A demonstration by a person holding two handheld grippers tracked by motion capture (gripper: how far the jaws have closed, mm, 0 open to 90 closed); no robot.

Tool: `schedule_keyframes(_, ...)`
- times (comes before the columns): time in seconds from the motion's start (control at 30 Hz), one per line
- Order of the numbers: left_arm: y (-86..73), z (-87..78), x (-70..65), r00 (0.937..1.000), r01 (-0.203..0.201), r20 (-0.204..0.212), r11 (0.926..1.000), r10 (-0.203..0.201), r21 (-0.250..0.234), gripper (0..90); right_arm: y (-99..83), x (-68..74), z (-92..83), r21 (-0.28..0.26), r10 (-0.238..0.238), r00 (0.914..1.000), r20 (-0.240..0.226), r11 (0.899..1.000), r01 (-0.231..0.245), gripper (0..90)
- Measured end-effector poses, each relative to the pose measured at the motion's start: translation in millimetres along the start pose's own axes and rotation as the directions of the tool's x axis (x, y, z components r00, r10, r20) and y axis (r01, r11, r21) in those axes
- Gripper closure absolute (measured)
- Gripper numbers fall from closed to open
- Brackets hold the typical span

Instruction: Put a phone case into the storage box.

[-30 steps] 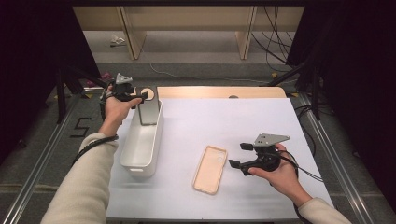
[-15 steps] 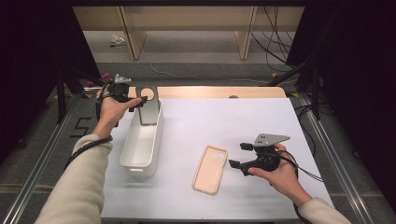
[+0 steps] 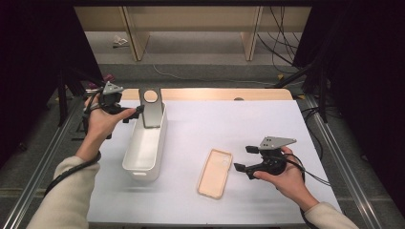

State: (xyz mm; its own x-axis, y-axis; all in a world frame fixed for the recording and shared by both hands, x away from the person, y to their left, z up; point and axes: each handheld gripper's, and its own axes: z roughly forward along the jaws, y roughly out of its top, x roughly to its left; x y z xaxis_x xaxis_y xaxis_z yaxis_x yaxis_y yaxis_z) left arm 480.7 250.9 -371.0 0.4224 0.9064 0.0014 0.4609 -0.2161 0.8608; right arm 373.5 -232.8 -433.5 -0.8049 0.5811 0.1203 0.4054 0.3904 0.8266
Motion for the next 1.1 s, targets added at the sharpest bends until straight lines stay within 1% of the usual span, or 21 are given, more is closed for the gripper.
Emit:
schedule_keyframes(0.03, -5.5, -6.1, -5.8, 0.9999, 0.008, 0.015, 0.9999, -0.008, -0.011, 0.0, -0.2, -0.1, 0.0, -0.001, 0.001, 1.0, 0.0, 1.0, -0.001, 17.3)
schedule_keyframes(0.1, -13.5, -14.2, -14.4, 0.9989, 0.021, 0.041, 0.9997, -0.021, -0.013, 0.0, -0.2, 0.0, 0.1, -0.001, 0.001, 1.0, 0.001, 1.0, -0.001, 17.3)
schedule_keyframes(0.13, -17.6, -18.7, -18.8, 0.9983, 0.028, 0.052, 0.9992, -0.027, -0.027, 0.0, -0.1, 0.1, 0.1, 0.001, 0.001, 1.0, 0.0, 1.0, -0.001, 17.3)
schedule_keyframes(0.23, -28.5, -30.9, -32.7, 0.9953, 0.045, 0.087, 0.9978, -0.041, -0.049, 0.0, -0.1, 1.0, 0.7, 0.003, -0.002, 1.0, -0.001, 1.0, 0.002, 17.3)
schedule_keyframes(0.33, -38.8, -41.9, -49.4, 0.9925, 0.036, 0.119, 0.9966, -0.027, -0.075, 0.0, 0.4, 2.3, 0.3, 0.005, -0.003, 1.0, -0.001, 1.0, 0.003, 17.3)
schedule_keyframes(0.37, -43.3, -45.3, -56.9, 0.9906, 0.034, 0.135, 0.9954, -0.021, -0.089, 0.0, 0.7, 2.5, 0.2, 0.004, -0.005, 1.0, -0.001, 1.0, 0.005, 17.3)
schedule_keyframes(0.43, -49.0, -49.7, -66.6, 0.9868, 0.024, 0.162, 0.9942, -0.007, -0.104, 0.0, 1.0, 2.7, 0.7, 0.003, -0.004, 1.0, -0.002, 1.0, 0.004, 17.3)
schedule_keyframes(0.5, -55.7, -53.2, -76.6, 0.9833, 0.025, 0.182, 0.9917, -0.001, -0.127, 0.0, 0.8, 3.2, 1.9, 0.004, -0.001, 1.0, -0.005, 1.0, 0.001, 17.3)
schedule_keyframes(0.57, -62.6, -54.4, -86.2, 0.9782, 0.019, 0.207, 0.9919, 0.007, -0.126, 0.0, 0.8, 3.5, 3.1, 0.005, -0.004, 1.0, -0.007, 1.0, 0.004, 17.3)
schedule_keyframes(0.63, -69.0, -54.6, -94.7, 0.9746, 0.011, 0.223, 0.9932, 0.016, -0.116, 0.0, 1.3, 4.1, 4.2, 0.006, -0.001, 0.9999, -0.011, 1.0, 0.001, 17.3)
schedule_keyframes(0.7, -74.7, -55.0, -101.1, 0.9724, 0.0, 0.232, 0.9935, 0.026, -0.114, 0.0, 2.0, 4.7, 4.9, 0.006, -0.004, 0.9999, -0.015, 1.0, 0.004, 17.3)
schedule_keyframes(0.77, -79.5, -55.6, -106.1, 0.974, -0.024, 0.221, 0.9921, 0.051, -0.123, 0.0, 2.4, 5.3, 5.5, 0.004, -0.006, 0.9998, -0.016, 1.0, 0.006, 17.3)
schedule_keyframes(0.93, -88.8, -56.3, -117.5, 0.9735, -0.051, 0.213, 0.9874, 0.083, -0.15, 0.0, 2.5, 4.8, 7.0, 0.007, -0.009, 0.9998, -0.019, 1.0, 0.009, 17.4)
schedule_keyframes(0.97, -90.4, -56.0, -119.6, 0.9716, -0.064, 0.217, 0.9868, 0.095, -0.149, 0.0, 2.6, 5.0, 7.2, 0.008, -0.006, 0.9998, -0.02, 1.0, 0.006, 17.3)
schedule_keyframes(1.03, -93.4, -54.5, -123.3, 0.9675, -0.082, 0.228, 0.9883, 0.11, -0.128, 0.0, 2.7, 5.0, 7.7, 0.009, -0.006, 0.9998, -0.02, 1.0, 0.006, 17.4)
schedule_keyframes(1.1, -95.2, -53.5, -125.0, 0.9663, -0.093, 0.228, 0.9882, 0.119, -0.121, 0.0, 3.1, 5.2, 7.9, 0.008, -0.01, 0.9997, -0.021, 1.0, 0.01, 17.3)
